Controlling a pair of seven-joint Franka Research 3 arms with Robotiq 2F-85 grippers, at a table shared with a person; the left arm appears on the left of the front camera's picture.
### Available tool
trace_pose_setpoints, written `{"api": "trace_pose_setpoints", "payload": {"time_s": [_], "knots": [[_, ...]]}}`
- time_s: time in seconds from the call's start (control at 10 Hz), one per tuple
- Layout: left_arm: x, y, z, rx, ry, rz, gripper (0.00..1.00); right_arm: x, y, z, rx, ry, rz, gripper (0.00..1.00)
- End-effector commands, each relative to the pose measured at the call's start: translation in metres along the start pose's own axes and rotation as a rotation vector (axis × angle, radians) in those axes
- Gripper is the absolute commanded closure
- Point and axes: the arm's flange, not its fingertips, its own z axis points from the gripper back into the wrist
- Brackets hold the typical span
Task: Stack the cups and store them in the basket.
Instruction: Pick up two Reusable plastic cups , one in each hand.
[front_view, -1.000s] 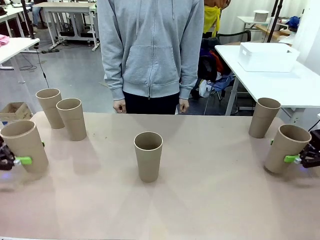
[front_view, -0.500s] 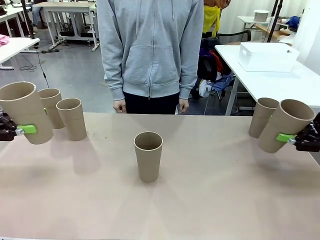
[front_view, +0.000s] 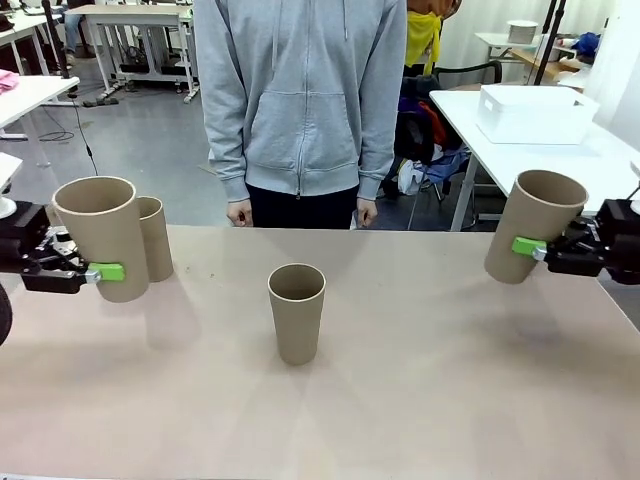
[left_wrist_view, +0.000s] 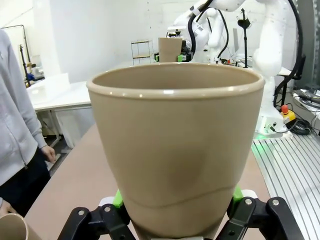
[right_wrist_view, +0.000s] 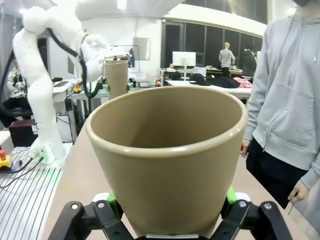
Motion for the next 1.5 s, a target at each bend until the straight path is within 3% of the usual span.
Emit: {"api": "trace_pose_setpoints", "payload": {"time_s": [0.0, 0.3, 0.8, 1.4], "knots": [[0.016, -0.056, -0.025, 0.026, -0.039, 0.001, 0.17, 0.006, 0.041, -0.019, -0.098, 0.003, -0.056, 0.15], [0.025, -0.078, -0.029, 0.009, -0.048, -0.003, 0.17, 0.016, 0.067, -0.047, -0.076, 0.026, -0.048, 0.15], [0.012, -0.086, -0.031, -0.035, -0.092, -0.006, 0.17, 0.005, 0.063, -0.062, -0.103, 0.033, -0.076, 0.15], [0.001, -0.089, -0.037, -0.05, -0.076, -0.03, 0.17, -0.031, 0.081, -0.027, -0.067, 0.045, -0.086, 0.15]]}}
